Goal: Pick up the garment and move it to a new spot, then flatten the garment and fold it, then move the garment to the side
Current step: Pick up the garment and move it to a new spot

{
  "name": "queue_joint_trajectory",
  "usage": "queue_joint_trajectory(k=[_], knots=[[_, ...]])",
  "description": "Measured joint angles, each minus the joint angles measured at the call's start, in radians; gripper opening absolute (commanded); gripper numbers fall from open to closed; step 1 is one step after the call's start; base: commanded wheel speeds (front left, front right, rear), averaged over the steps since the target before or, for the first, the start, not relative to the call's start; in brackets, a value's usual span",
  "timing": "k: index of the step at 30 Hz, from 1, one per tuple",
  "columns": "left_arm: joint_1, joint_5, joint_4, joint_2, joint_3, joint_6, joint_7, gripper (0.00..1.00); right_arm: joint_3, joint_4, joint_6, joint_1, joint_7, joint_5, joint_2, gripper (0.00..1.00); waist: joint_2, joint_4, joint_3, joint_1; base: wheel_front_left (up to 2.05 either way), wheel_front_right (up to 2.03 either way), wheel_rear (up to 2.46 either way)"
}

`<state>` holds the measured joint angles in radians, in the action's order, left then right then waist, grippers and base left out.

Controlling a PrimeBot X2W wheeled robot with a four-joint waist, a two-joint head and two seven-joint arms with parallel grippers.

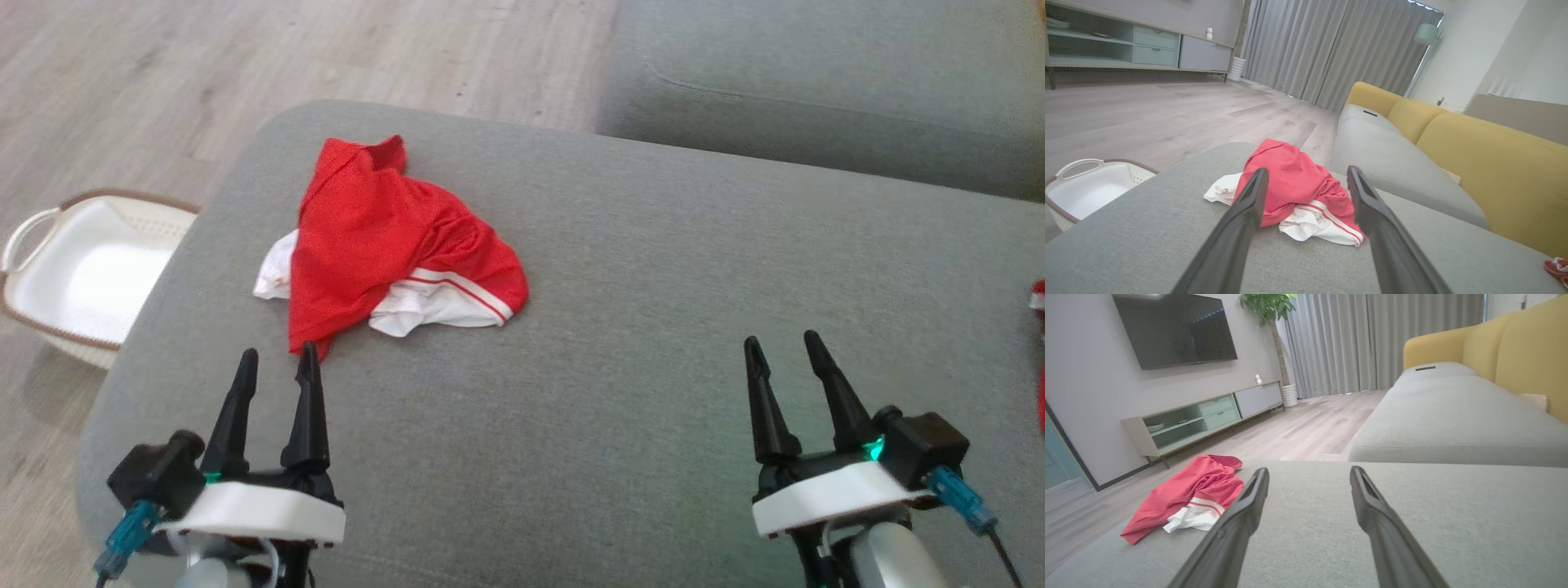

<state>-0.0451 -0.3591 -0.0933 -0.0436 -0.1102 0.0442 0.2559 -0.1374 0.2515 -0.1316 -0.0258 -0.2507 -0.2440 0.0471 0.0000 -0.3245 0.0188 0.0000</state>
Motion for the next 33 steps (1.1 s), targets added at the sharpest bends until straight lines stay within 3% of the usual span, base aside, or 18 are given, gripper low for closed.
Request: queue_joint_trajectory(k=[10, 21, 27, 33], knots=[[-0.012, 0.015, -0.005, 0.0, 0.028, 0.001, 0.0, 1.0, -0.023, 0.006, 0.0, 0.001, 0.0, -0.02, 0.0, 1.0, 0.0, -0.066, 0.004, 0.0, 0.0, 0.0, 0.0], [0.005, 0.05, -0.026, 0.0, 0.062, 0.013, 0.0, 1.0, -0.017, 0.004, 0.0, -0.004, 0.0, -0.004, 0.0, 1.0, 0.0, -0.057, -0.045, 0.0, 0.0, 0.0, 0.0], [0.141, 0.095, -0.152, -0.008, 0.081, 0.053, 0.0, 1.0, 0.028, -0.014, 0.0, -0.031, 0.002, 0.051, 0.0, 1.0, 0.0, -0.032, -0.12, 0.0, 0.0, 0.0, 0.0], [0.357, 0.098, -0.382, -0.101, 0.022, 0.079, -0.034, 1.0, 0.08, -0.06, 0.0, -0.084, 0.025, 0.102, 0.0, 1.0, 0.0, 0.003, -0.212, 0.0001, 0.0, 0.0, 0.0]])
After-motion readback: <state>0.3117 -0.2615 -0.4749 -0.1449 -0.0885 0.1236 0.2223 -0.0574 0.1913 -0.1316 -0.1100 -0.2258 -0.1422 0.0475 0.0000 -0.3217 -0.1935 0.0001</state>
